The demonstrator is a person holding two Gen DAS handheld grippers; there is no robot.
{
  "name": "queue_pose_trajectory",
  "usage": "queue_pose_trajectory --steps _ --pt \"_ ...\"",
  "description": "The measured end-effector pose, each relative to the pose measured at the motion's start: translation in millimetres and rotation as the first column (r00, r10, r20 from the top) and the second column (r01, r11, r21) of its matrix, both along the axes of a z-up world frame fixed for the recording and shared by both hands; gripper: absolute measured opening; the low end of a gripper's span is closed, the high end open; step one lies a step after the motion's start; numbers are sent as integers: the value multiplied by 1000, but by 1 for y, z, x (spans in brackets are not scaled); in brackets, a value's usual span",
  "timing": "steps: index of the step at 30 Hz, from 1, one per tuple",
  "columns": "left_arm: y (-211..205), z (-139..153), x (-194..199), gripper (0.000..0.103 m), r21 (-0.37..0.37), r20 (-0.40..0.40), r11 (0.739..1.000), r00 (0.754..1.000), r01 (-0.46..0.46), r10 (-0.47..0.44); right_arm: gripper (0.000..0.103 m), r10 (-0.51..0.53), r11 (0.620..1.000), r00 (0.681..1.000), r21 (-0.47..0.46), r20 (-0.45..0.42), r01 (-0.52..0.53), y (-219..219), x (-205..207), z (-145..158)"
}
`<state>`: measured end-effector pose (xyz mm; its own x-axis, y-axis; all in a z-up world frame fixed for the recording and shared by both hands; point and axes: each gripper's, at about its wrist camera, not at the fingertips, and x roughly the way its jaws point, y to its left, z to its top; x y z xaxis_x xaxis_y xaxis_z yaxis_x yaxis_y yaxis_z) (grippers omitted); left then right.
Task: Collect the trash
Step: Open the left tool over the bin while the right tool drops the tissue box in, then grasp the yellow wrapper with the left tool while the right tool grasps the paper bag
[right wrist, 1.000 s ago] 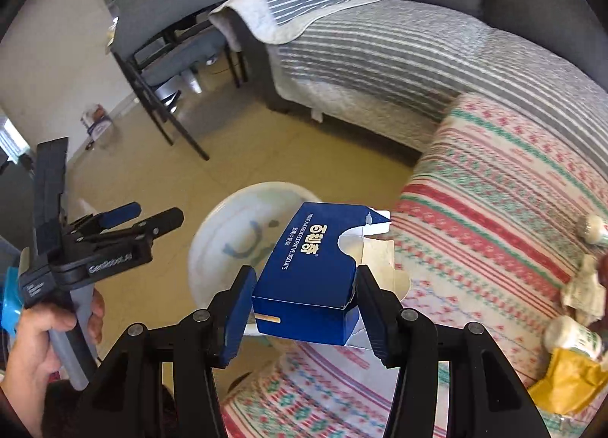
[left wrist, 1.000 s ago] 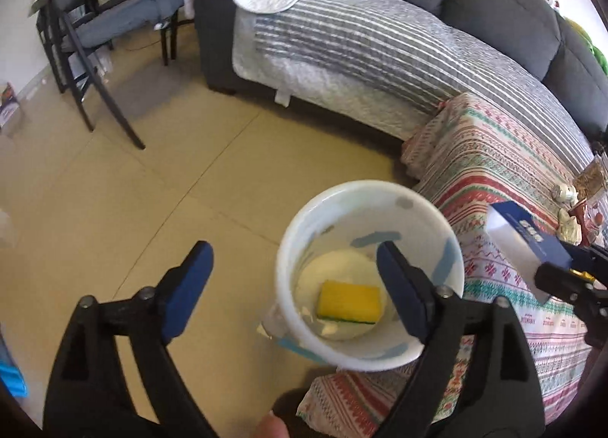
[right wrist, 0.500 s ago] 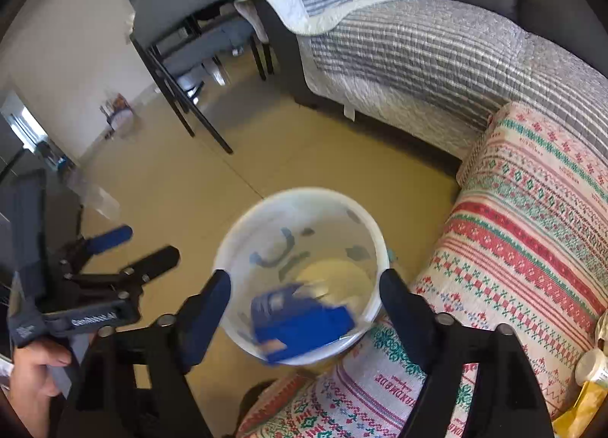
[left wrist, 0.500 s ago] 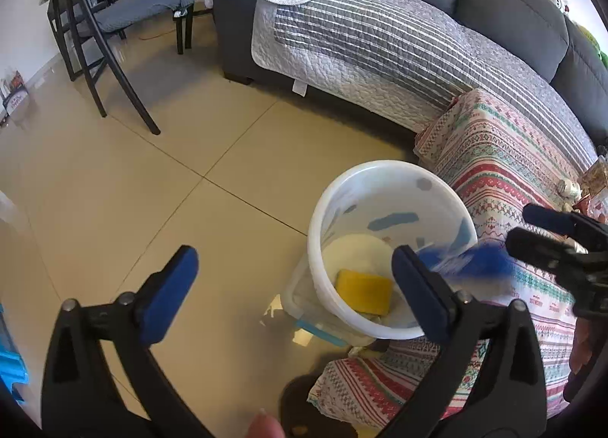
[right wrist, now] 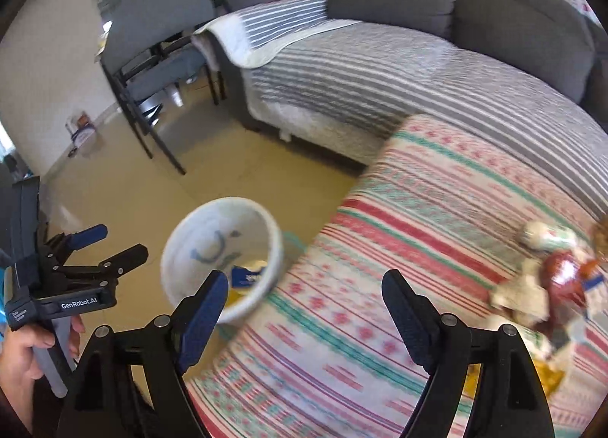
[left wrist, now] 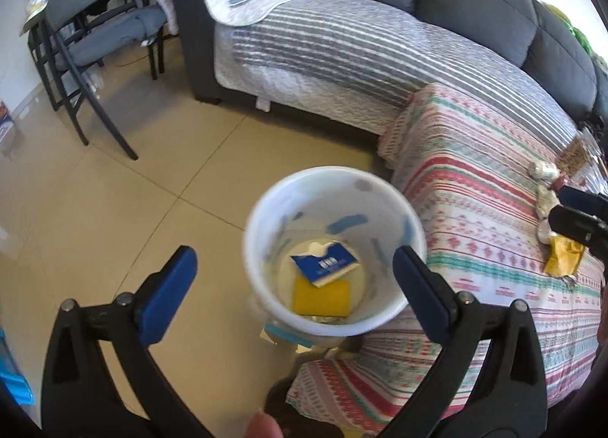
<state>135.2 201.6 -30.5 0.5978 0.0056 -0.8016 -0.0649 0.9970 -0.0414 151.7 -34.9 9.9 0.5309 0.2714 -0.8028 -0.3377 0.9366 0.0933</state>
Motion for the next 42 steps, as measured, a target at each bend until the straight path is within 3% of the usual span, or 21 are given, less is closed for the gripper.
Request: queue_pose_trajectory --steps 6,12,19,23,29,34,39,42 --pt "-56 14 0 103 -14 29 997 996 80 -80 88 -105 994 993 -24 44 106 -71 -27 22" --pt "-120 29 1 103 1 51 983 982 184 -184 97 -259 965 963 -30 74 262 -153 -49 38" --pt "-191 20 0 103 8 20 958 958 286 -286 98 -396 915 916 -57 60 399 -226 -57 24" --pt "-233 6 2 103 3 -10 931 931 364 -364 98 -447 893 895 -46 15 447 -255 -50 10" --pt "-293 -17 10 102 -93 -55 875 875 476 -481 98 -500 865 866 -45 11 500 -285 -40 12" --pt "-319 -46 24 72 -177 -116 858 856 482 -504 98 -500 866 865 -1 -42 500 -298 -37 3" --pt "-325 -64 34 52 -313 -131 840 856 442 -499 98 -529 847 843 7 -95 532 -317 -41 -12" --pt "-327 -67 36 28 -371 -129 827 858 423 -497 98 -545 833 825 18 -146 554 -328 -44 -23"
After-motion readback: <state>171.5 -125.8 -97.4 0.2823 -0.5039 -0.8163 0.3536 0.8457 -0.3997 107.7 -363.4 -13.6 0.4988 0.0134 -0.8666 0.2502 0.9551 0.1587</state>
